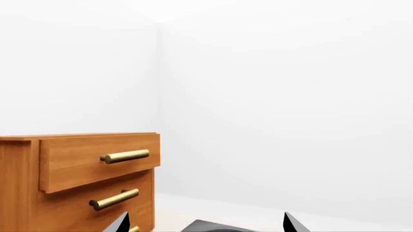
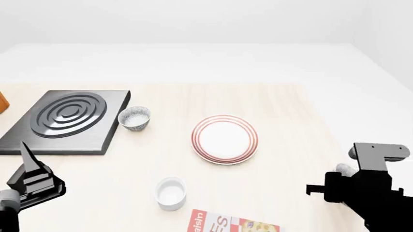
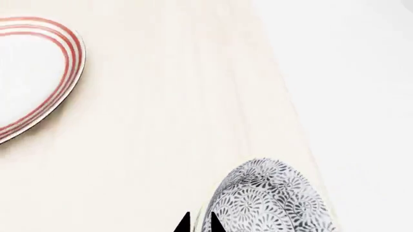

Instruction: Pick the akita bowl next to the cookies box and place it on the plate.

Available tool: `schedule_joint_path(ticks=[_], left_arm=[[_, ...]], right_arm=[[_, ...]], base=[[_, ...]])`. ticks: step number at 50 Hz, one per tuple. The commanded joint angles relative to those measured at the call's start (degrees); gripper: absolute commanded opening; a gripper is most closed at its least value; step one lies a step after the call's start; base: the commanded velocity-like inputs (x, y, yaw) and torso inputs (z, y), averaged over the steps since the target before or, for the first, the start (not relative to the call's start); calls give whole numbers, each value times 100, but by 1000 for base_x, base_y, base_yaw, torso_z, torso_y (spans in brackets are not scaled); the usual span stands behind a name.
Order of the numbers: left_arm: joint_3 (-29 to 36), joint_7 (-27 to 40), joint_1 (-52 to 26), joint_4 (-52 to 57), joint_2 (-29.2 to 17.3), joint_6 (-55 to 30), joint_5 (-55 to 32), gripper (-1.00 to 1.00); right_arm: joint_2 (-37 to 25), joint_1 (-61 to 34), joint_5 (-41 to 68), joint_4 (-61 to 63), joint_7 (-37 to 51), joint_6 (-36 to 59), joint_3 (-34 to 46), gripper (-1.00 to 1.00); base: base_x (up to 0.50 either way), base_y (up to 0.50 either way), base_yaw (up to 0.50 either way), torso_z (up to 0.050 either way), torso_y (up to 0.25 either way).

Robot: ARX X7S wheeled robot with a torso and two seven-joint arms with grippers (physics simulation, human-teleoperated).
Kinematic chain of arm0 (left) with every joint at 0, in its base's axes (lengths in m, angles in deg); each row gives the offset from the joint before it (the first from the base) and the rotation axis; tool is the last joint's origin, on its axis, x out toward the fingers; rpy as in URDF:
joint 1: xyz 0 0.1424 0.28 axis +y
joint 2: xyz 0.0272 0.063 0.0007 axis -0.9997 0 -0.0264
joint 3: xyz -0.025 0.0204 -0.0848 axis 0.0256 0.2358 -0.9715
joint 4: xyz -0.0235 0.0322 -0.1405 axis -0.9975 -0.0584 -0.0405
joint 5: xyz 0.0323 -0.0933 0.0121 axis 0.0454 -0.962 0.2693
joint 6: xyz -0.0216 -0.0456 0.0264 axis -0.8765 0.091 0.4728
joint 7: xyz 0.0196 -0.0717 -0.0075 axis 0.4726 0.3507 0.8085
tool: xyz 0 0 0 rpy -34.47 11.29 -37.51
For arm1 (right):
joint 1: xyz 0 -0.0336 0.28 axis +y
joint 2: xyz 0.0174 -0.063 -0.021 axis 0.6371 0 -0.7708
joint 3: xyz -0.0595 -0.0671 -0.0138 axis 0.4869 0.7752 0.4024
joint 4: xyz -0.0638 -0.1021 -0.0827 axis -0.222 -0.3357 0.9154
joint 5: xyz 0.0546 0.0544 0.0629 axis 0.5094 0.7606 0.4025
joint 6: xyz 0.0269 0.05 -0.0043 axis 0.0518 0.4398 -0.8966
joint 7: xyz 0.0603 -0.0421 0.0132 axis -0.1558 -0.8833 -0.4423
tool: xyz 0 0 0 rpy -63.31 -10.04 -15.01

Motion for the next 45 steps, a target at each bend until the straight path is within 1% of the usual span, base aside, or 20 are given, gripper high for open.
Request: schedule_joint_path(ticks=[1, 5, 8, 10, 14, 15, 18, 19, 20, 21, 25, 26, 30, 32, 34, 35, 36, 41, 44, 45], left_arm=[[39, 16, -10, -55, -11, 33, 13, 100], [44, 27, -17, -61, -17, 28, 10, 100], [60, 31, -26, -77, -23, 31, 18, 100], [68, 33, -21, -93, -20, 50, 26, 100], [45, 43, -15, -55, -37, 26, -4, 100], [43, 50, -15, -59, -39, 25, 2, 100], [65, 57, -23, -75, -38, 29, 14, 100], [85, 55, -25, -83, -37, 34, 23, 100], [87, 59, -28, -75, -41, 22, 23, 100], [79, 58, -25, -56, -47, 11, 4, 100], [57, 66, -15, -58, -55, 21, -10, 100], [54, 68, -13, -56, -56, 23, -16, 100], [60, 77, -12, -52, -63, 15, -16, 100], [69, 74, -4, -76, -59, 48, -9, 100], [72, 82, -11, -72, -64, 32, -12, 100], [82, 81, -10, -79, -63, 42, -6, 100], [90, 85, -15, -81, -64, 36, -3, 100], [118, 91, -15, -90, -69, 44, 11, 100], [137, 91, -20, -105, -71, 51, 15, 100], [145, 92, -19, -111, -72, 57, 23, 100]], right_arm=[[-42, -1511, -41, 151, -247, 173, 964, -100], [-6, -2114, -265, 93, -430, 163, 1490, -100], [-25, -2426, -498, 147, -729, -122, 1887, -100], [86, -2801, -666, 28, -887, -238, 2168, -100], [180, -3247, -1276, -95, -1417, -957, 2934, -100], [201, -3329, -1772, -76, -1678, -1675, 3339, -100], [333, -3589, -2107, -332, -1886, -1867, 3768, -100], [457, -3729, -2317, -521, -2153, -2224, 4036, -100], [512, -3784, -2410, -605, -2133, -2248, 4113, -100], [633, -3886, -2542, -790, -2337, -2531, 4285, -100], [835, -4119, -2912, -1127, -2624, -2961, 4712, -100], [915, -4233, -3045, -1262, -2814, -3099, 4926, -100], [1133, -4399, -3238, -1667, -2994, -3396, 5138, -100], [1347, -4516, -3494, -2179, -3024, -3862, 5263, -100], [1455, -4593, -3658, -2478, -3035, -4082, 5363, -100], [1584, -4623, -3495, -2702, -3110, -4109, 5235, -100], [1748, -4703, -3580, -3081, -3059, -4408, 5195, -100], [2232, -4940, -3910, -4297, -3114, -5082, 5389, -100], [2457, -5012, -3918, -4813, -3111, -5472, 5328, -100], [2622, -5071, -3932, -5189, -3187, -5683, 5342, -100]], base=[[0, 0, 0, 0, 0], [0, 0, 0, 0, 0], [0, 0, 0, 0, 0], [0, 0, 0, 0, 0], [0, 0, 0, 0, 0], [0, 0, 0, 0, 0], [0, 0, 0, 0, 0], [0, 0, 0, 0, 0], [0, 0, 0, 0, 0], [0, 0, 0, 0, 0], [0, 0, 0, 0, 0], [0, 0, 0, 0, 0], [0, 0, 0, 0, 0], [0, 0, 0, 0, 0], [0, 0, 0, 0, 0], [0, 0, 0, 0, 0], [0, 0, 0, 0, 0], [0, 0, 0, 0, 0], [0, 0, 0, 0, 0], [0, 0, 0, 0, 0]])
